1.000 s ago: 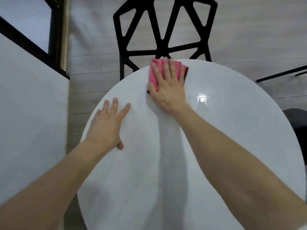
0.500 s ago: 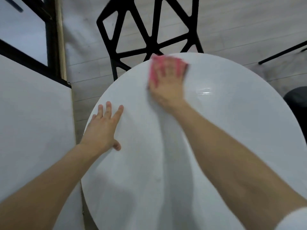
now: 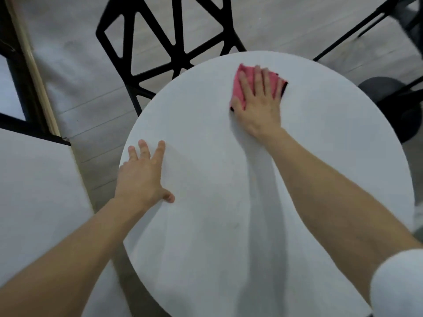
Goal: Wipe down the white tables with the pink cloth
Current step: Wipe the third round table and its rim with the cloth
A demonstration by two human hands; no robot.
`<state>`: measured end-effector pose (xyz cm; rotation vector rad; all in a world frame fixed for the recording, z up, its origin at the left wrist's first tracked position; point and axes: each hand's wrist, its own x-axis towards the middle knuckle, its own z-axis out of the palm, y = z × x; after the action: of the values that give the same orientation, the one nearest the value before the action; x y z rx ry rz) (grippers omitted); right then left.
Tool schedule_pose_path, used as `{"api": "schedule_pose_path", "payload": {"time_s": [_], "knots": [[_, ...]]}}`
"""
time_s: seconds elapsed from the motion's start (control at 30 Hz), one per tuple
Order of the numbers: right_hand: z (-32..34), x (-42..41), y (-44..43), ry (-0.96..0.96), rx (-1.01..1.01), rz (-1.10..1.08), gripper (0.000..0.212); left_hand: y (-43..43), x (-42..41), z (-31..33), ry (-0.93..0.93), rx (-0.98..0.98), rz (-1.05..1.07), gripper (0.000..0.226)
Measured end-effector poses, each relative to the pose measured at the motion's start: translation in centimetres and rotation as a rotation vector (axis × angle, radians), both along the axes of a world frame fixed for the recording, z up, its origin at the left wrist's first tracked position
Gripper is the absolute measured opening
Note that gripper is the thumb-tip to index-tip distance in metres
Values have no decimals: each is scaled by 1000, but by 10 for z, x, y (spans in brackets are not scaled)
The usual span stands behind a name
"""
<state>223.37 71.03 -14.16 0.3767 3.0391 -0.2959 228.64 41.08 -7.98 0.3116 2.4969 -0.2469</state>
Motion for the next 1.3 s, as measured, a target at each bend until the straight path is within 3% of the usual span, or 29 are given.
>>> {"api": "schedule_pose_path", "payload": {"time_s": [0.1, 0.2, 0.27, 0.37, 0.43, 0.5, 0.6, 0.7, 0.87, 0.93, 1.03, 1.13, 1.23, 1.3], "knots": [[-9, 76, -111, 38, -28, 451, 71, 0, -1, 4, 19, 8, -23, 165], [-14, 121, -110, 24, -34, 712, 70, 0, -1, 7, 17, 7, -59, 162], [-10, 97, -62, 17, -24, 597, 71, 0, -1, 7, 14, 4, -74, 162], [0, 40, 9, -9, 9, 104, 72, 0, -1, 4, 29, 2, -68, 164], [-5, 37, -5, -13, 6, -47, 72, 0, -2, 4, 27, 11, -76, 164], [-10, 83, -66, 67, -21, 2, 71, 0, 0, 6, 22, 23, -70, 164], [-17, 194, -155, 135, -91, 291, 70, -1, 1, 8, 22, 39, -61, 163], [-19, 227, -138, 80, -73, 447, 72, -3, 1, 5, 31, 55, -63, 161], [-3, 99, -4, 0, 9, -77, 76, -6, -2, -5, 64, 66, -49, 161], [-10, 86, -2, -12, 9, -165, 76, -6, -3, -5, 75, 60, -60, 160], [-15, 152, -91, 124, -15, -114, 74, -4, -1, -2, 64, 59, -56, 159], [-20, 250, -165, 136, -73, 235, 74, -3, 2, 0, 68, 50, -55, 158], [-21, 256, -123, 110, -83, 415, 72, -6, 5, -4, 72, 53, -41, 157], [-18, 206, -67, 147, -17, 223, 71, -8, 4, -7, 84, 69, -22, 155]]}}
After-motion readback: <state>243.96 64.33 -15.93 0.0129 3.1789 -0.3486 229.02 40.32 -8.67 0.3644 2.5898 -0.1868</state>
